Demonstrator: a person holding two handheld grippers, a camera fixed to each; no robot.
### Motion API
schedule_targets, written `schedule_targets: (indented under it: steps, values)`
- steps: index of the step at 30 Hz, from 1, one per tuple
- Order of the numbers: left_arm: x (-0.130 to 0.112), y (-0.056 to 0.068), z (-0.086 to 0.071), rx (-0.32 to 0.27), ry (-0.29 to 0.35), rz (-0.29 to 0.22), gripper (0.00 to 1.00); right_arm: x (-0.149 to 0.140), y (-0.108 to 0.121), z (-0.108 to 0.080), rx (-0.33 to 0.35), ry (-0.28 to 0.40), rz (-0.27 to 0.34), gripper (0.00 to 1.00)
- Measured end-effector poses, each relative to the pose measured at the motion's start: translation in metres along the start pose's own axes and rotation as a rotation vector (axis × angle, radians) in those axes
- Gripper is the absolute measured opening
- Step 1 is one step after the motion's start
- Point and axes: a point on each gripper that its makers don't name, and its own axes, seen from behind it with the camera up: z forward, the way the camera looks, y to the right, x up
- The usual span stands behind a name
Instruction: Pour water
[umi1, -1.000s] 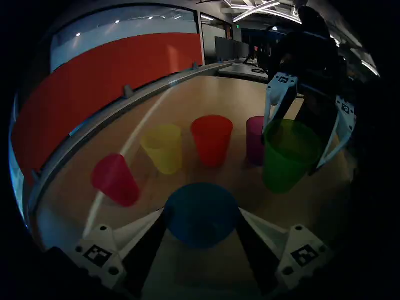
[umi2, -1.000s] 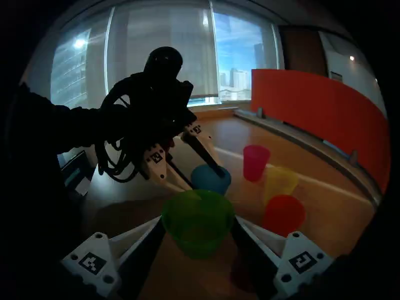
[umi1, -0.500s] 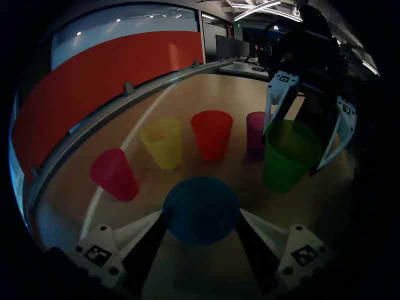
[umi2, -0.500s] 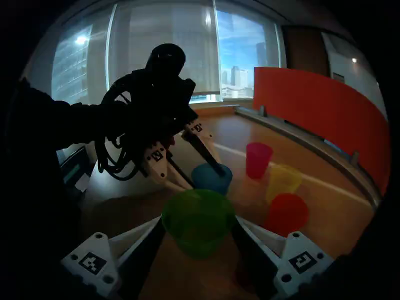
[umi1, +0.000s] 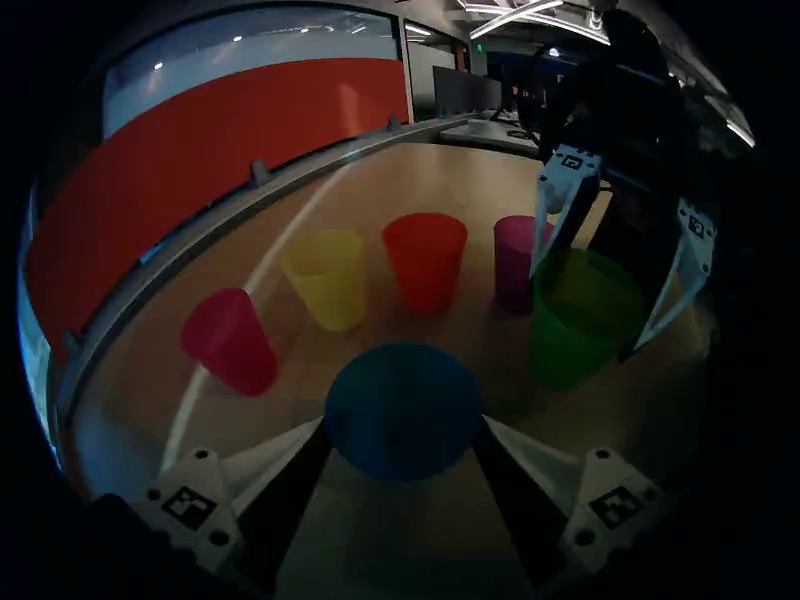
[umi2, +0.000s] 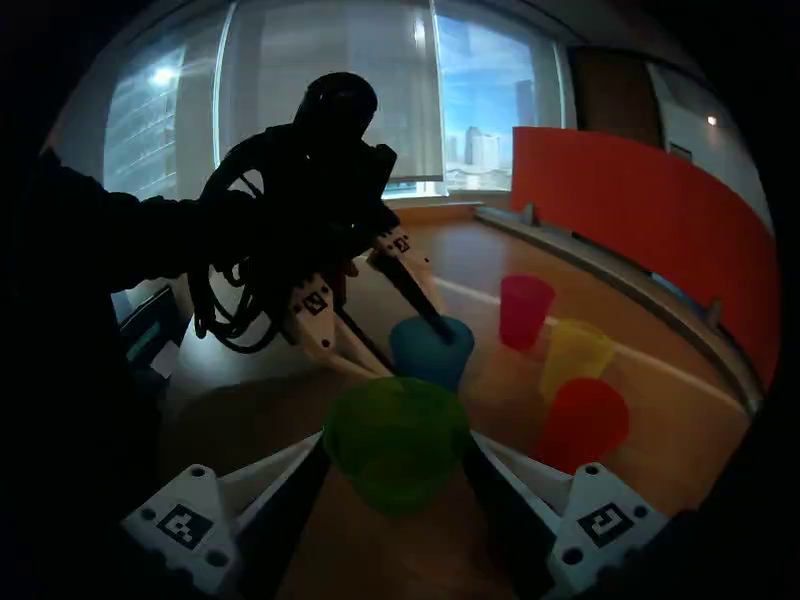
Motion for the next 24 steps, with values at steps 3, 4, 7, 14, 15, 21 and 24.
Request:
schedule_targets:
  steps: [3, 4, 7, 14, 15, 21, 24]
  values:
    - [-0.002, 0.000, -0.001, 0.002, -0.002, -0.011, 0.97, -0.004, -0.001, 0.002, 0.002, -0.010, -0.003, 0.91]
    - [-0.003, -0.001, -0.002, 0.003, -0.004, -0.013, 0.97, -0.006, -0.002, 0.003, 0.003, -0.013, -0.004, 0.91]
    - [-0.007, -0.001, -0.003, 0.002, -0.014, -0.017, 0.97, -0.010, -0.005, 0.005, 0.009, -0.024, -0.006, 0.91]
    - [-0.013, -0.002, -0.006, 0.012, -0.026, -0.010, 0.97, -0.017, -0.010, 0.008, 0.024, -0.041, -0.009, 0.91]
    - [-0.013, -0.002, -0.007, 0.011, -0.026, -0.010, 0.97, -0.017, -0.010, 0.008, 0.023, -0.043, -0.010, 0.91]
    - [-0.013, -0.003, -0.010, 0.012, -0.023, -0.008, 0.97, -0.022, -0.010, 0.008, 0.021, -0.052, -0.008, 0.91]
    - [-0.013, -0.003, -0.010, 0.011, -0.025, -0.008, 0.97, -0.024, -0.010, 0.008, 0.020, -0.055, -0.009, 0.91]
